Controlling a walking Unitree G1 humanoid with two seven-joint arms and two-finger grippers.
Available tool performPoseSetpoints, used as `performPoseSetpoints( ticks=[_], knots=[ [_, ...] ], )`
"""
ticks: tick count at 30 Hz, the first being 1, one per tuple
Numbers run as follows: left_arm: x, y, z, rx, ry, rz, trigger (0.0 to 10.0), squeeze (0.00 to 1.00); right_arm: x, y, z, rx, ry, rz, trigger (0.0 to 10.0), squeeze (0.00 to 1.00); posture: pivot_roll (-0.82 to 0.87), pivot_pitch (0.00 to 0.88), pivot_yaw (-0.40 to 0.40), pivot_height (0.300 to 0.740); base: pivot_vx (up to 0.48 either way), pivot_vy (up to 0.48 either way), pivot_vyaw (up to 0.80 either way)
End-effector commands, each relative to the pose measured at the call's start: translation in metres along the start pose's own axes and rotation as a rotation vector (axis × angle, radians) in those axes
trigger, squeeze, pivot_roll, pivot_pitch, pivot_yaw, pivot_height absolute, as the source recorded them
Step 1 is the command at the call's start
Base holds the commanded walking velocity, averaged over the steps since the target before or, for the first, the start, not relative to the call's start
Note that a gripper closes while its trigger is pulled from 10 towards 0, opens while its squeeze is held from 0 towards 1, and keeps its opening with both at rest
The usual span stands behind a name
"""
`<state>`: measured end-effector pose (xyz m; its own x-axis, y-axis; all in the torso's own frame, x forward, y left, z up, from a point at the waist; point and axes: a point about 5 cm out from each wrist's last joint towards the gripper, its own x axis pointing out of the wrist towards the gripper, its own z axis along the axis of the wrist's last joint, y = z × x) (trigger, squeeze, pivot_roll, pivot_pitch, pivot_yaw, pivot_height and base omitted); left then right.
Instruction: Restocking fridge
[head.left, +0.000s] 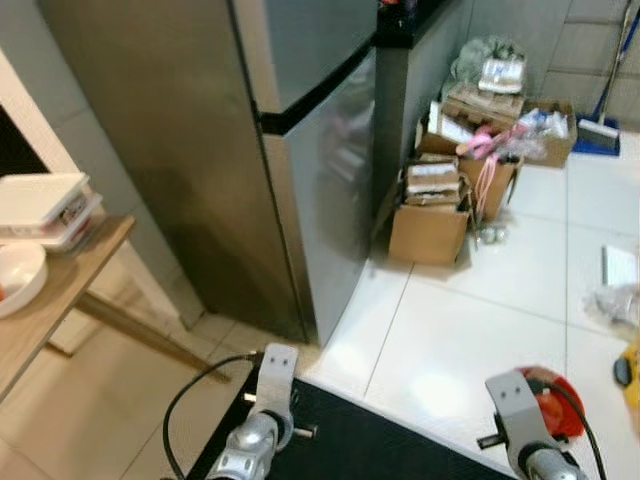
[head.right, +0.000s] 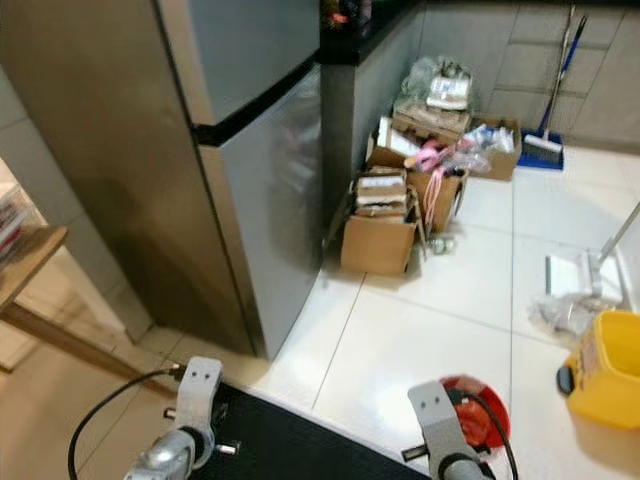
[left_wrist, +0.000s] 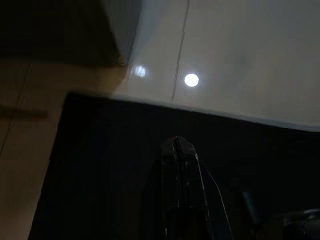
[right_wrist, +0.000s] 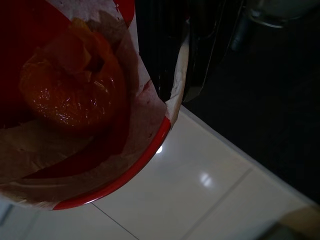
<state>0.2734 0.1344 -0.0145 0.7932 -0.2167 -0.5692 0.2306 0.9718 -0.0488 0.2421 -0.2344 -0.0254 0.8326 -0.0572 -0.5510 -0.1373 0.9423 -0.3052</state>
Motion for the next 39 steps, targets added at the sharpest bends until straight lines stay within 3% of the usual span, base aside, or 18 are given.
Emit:
performPoseSetpoints(
  ticks=[1,10,17,22,31,39],
  knots=[
    [-0.002,0.003,-0.005,0.007,0.008,0.003,10.0,0.00,0.000,0.003,0.000,0.016,-0.002,-0.001,10.0,0.00,-0.10,0.089,0.041,0.740,0.000,0.000,0.00],
    [-0.003,0.007,-0.003,0.010,-0.005,0.025,10.0,0.00,0.003,0.010,0.004,0.056,-0.008,-0.007,10.0,0.00,-0.10,0.088,0.058,0.740,0.000,0.000,0.00],
    [-0.009,0.011,-0.022,0.024,0.039,0.008,10.0,0.00,-0.002,0.013,-0.013,0.033,0.054,-0.002,10.0,0.00,-0.10,0.097,0.071,0.740,0.000,0.000,0.00],
    [-0.013,0.023,-0.028,-0.004,0.042,0.059,10.0,0.00,-0.005,0.009,-0.019,0.081,0.069,-0.018,10.0,0.00,-0.09,0.100,0.061,0.740,0.000,0.000,0.00],
    [-0.008,0.009,-0.017,0.033,0.019,0.019,10.0,0.00,-0.008,0.010,-0.025,0.099,0.075,-0.025,10.0,0.00,-0.09,0.107,0.078,0.740,0.000,0.000,0.00],
    [-0.007,0.009,-0.018,0.043,0.023,0.017,10.0,0.00,-0.009,0.012,-0.026,0.105,0.082,-0.031,10.0,0.00,-0.09,0.098,0.079,0.740,0.000,0.000,0.00]
  ],
)
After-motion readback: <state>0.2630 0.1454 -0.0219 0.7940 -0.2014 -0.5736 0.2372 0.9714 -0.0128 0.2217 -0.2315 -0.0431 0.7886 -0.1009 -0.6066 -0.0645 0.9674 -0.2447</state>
